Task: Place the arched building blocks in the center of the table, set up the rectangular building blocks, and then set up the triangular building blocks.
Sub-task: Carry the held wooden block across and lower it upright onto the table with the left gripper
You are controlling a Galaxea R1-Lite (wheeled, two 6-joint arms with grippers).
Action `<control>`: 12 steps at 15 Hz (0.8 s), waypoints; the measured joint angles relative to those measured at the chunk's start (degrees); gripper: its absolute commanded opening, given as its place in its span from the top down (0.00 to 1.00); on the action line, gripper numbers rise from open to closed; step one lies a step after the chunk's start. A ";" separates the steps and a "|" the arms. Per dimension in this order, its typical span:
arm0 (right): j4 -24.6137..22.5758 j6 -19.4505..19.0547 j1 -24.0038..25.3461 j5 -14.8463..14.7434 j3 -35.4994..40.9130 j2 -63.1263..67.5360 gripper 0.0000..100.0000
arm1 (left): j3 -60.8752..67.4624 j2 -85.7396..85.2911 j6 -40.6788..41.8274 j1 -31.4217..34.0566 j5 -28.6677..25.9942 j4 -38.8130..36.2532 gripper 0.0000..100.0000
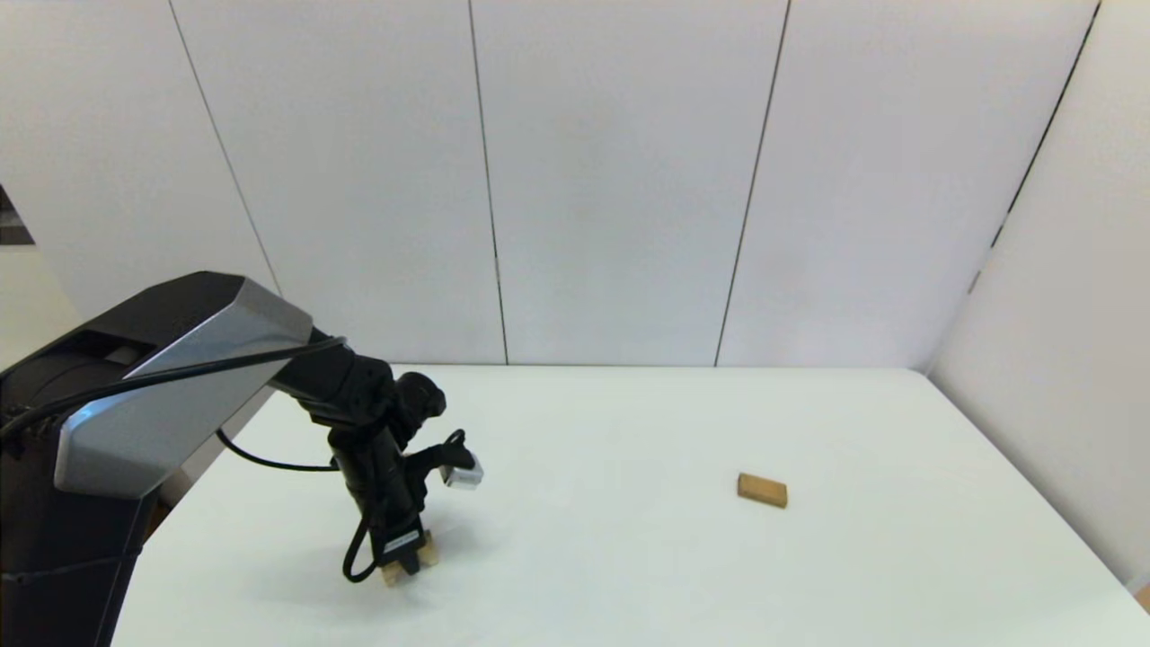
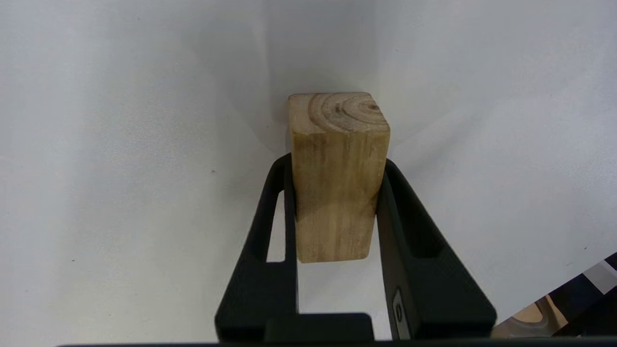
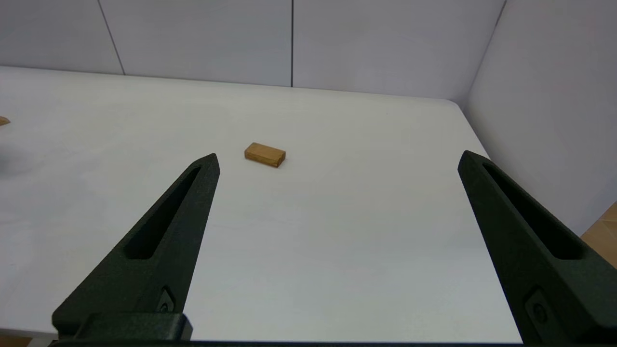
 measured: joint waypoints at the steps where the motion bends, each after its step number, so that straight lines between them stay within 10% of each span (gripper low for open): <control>1: 0.00 0.00 0.00 0.00 0.00 0.00 0.00 | -0.05 -0.17 -0.13 0.00 0.00 -0.24 1.00; 12: 0.00 0.05 0.00 -0.02 0.00 0.00 0.00 | -7.30 -8.02 0.13 -9.57 -0.16 0.06 1.00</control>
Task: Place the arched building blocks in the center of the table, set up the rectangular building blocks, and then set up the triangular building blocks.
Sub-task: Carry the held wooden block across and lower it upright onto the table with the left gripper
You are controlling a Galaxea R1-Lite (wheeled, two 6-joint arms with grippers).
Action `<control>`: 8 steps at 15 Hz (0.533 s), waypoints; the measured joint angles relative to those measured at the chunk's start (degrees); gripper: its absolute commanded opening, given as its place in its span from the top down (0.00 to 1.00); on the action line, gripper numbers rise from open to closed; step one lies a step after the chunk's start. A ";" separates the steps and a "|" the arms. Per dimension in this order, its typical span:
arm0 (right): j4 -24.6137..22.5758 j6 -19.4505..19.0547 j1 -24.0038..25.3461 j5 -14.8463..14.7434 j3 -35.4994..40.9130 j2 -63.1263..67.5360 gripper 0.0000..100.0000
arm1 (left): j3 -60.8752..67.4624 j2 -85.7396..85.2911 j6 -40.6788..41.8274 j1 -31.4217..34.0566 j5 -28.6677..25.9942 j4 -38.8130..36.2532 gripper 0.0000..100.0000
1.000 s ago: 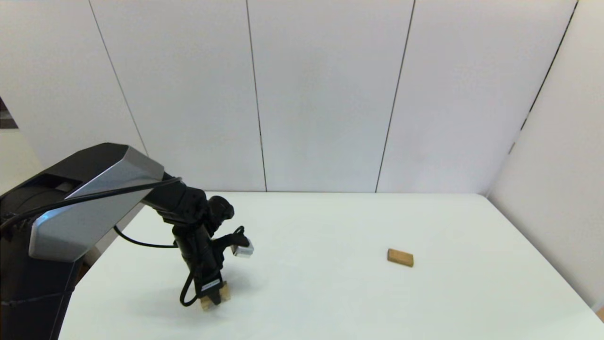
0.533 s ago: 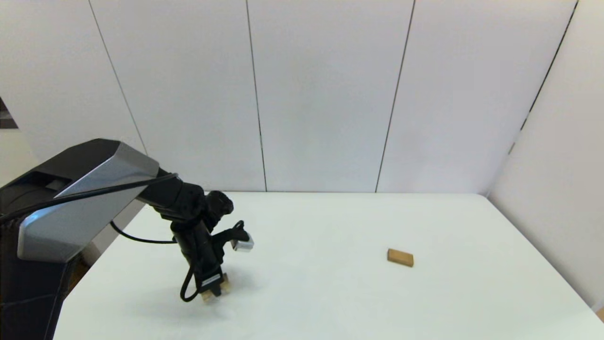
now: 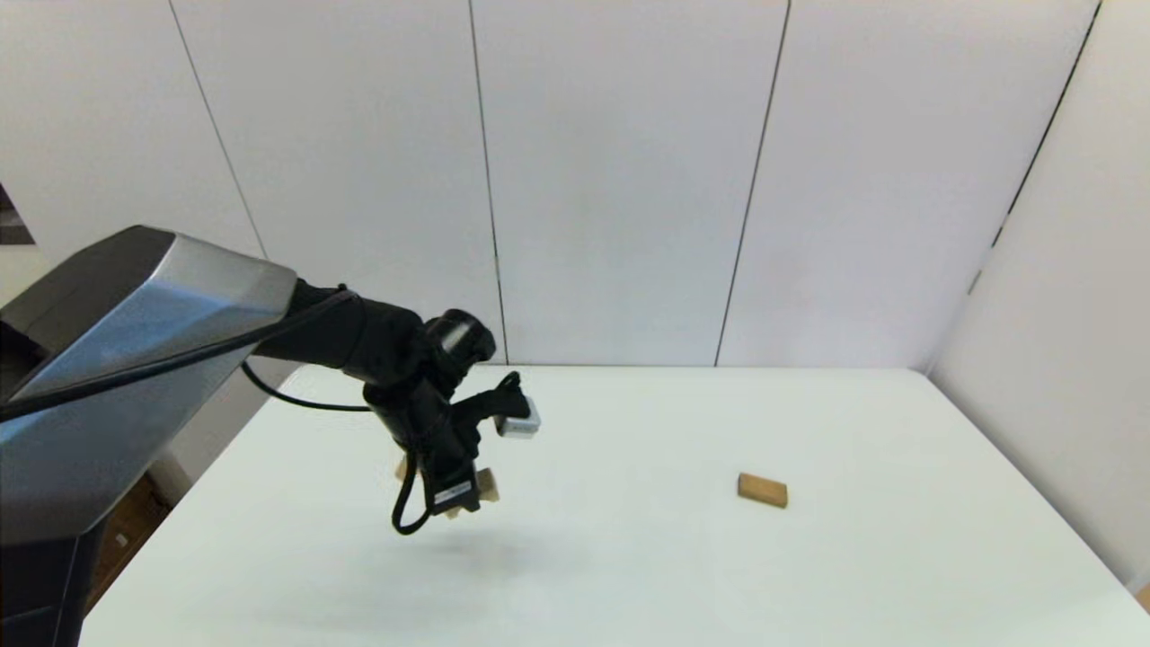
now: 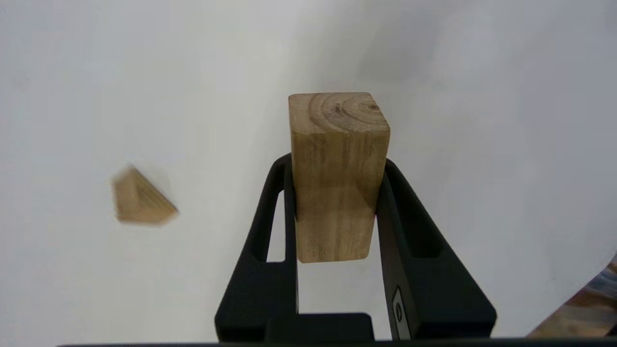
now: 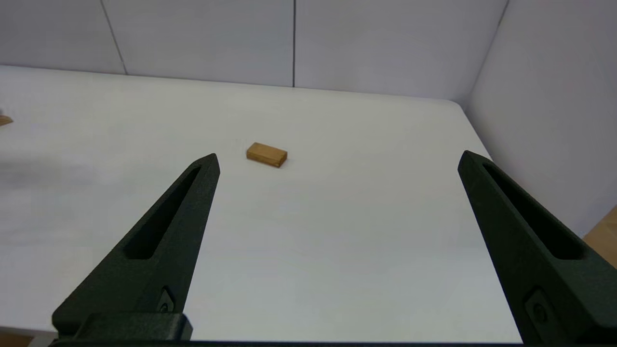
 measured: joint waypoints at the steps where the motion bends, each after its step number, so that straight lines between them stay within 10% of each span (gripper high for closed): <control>1: -0.02 -0.06 0.00 0.02 0.00 0.00 0.00 | -1.77 0.10 0.09 -2.15 -0.06 0.18 1.00; 8: 0.00 -0.02 0.00 -0.02 0.00 0.00 0.00 | -18.19 7.50 0.41 -14.56 -0.23 9.92 1.00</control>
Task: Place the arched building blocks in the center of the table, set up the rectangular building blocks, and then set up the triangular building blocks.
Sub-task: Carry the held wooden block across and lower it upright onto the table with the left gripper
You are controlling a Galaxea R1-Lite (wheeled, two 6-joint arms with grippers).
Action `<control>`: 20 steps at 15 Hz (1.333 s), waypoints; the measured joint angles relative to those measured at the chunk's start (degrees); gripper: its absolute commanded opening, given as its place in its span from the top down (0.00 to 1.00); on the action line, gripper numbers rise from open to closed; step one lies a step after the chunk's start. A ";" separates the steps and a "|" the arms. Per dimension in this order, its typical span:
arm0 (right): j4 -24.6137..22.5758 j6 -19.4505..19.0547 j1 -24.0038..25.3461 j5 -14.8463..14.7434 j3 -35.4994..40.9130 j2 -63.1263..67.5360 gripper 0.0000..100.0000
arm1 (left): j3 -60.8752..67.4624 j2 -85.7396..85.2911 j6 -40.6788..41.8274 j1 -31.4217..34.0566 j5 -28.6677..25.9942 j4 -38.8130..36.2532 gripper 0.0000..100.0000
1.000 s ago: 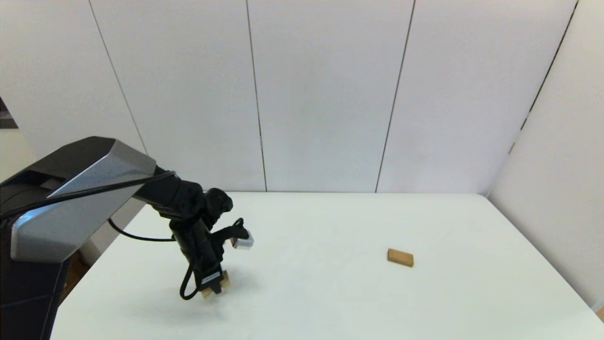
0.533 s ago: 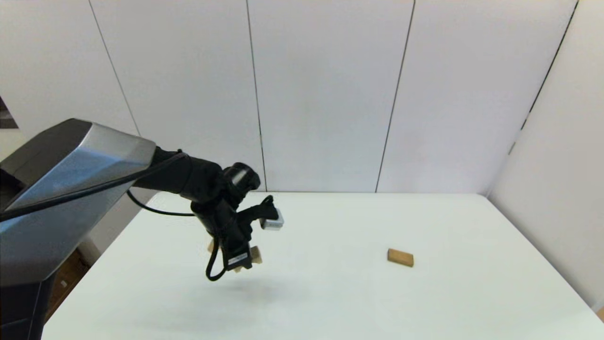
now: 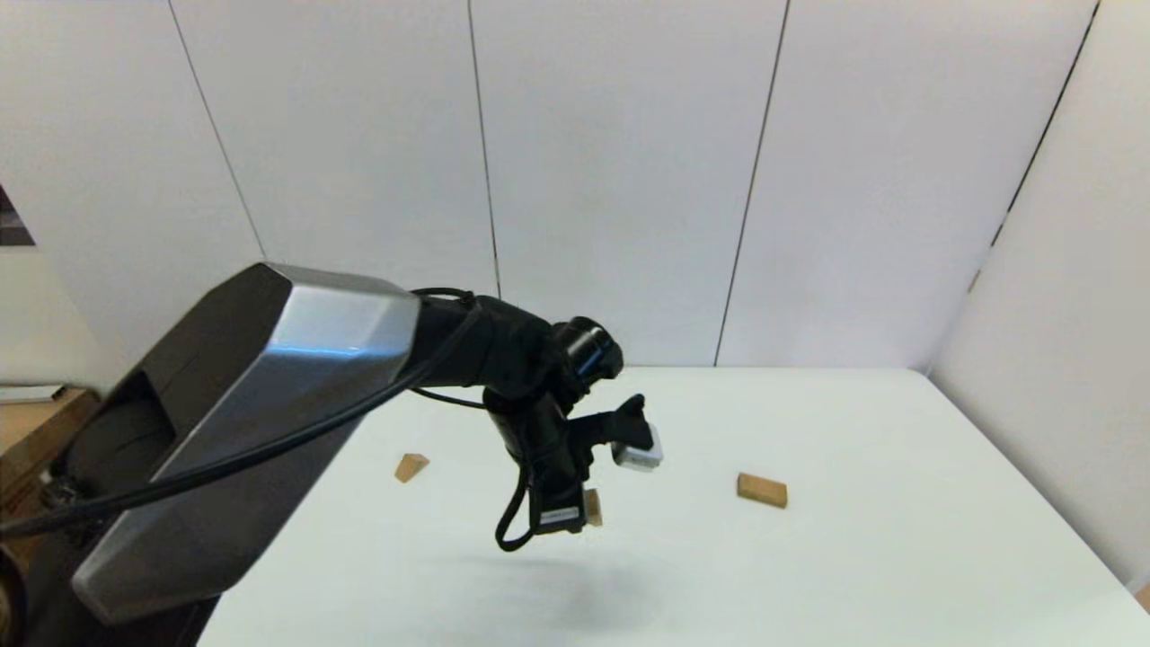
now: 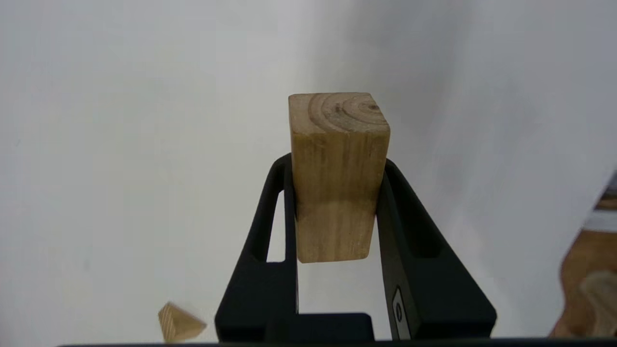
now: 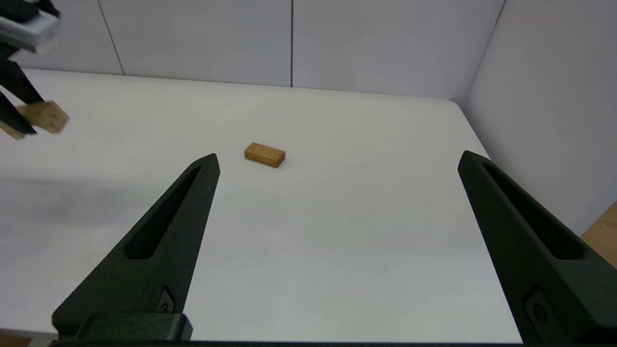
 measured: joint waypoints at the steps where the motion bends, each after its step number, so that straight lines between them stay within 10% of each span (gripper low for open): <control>1: 0.00 -0.02 0.00 0.00 0.00 0.00 0.00 | -2.12 1.54 -0.07 -1.26 0.00 1.84 1.00; 20: 0.01 -0.02 0.00 0.05 0.00 0.00 0.00 | -9.79 13.31 0.24 -5.25 0.56 3.25 1.00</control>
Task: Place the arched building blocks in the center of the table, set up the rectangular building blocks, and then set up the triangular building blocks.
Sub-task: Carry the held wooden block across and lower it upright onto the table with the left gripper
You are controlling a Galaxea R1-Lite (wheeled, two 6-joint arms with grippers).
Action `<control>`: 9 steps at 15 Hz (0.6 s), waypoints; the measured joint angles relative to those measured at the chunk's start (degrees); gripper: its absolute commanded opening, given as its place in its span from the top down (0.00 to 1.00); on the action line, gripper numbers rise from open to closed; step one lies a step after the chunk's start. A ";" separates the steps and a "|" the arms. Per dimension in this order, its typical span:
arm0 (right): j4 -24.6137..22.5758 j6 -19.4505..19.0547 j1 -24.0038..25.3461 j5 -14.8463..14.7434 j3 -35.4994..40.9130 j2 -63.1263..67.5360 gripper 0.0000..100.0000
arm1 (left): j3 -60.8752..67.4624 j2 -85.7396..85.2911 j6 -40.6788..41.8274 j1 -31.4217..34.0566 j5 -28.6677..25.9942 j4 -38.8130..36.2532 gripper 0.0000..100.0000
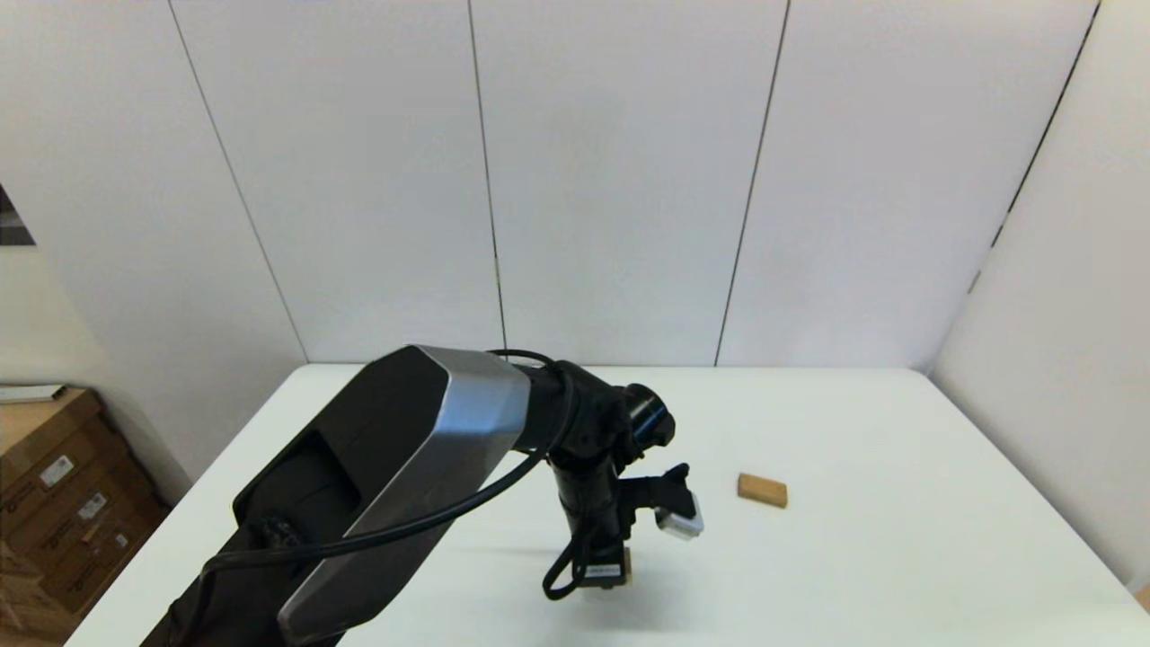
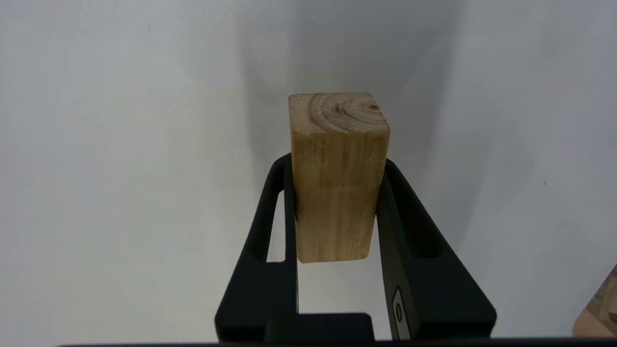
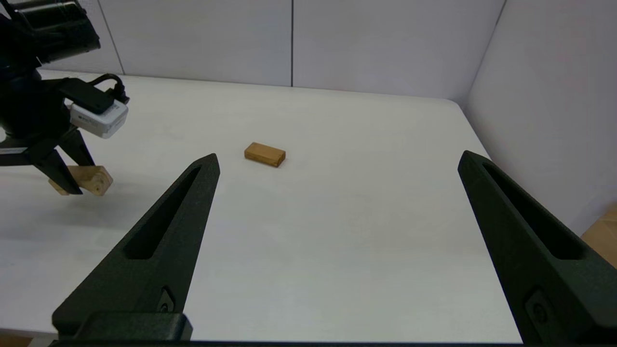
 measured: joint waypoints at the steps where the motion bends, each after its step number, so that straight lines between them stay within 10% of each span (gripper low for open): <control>1: -0.01 0.00 0.00 -0.02 0.00 0.00 0.00 | 0.00 0.18 -0.02 -0.09 0.00 -0.26 1.00; 9: -0.01 0.00 0.00 -0.02 0.00 0.00 0.00 | 0.00 1.21 -0.05 -0.37 -0.11 0.09 1.00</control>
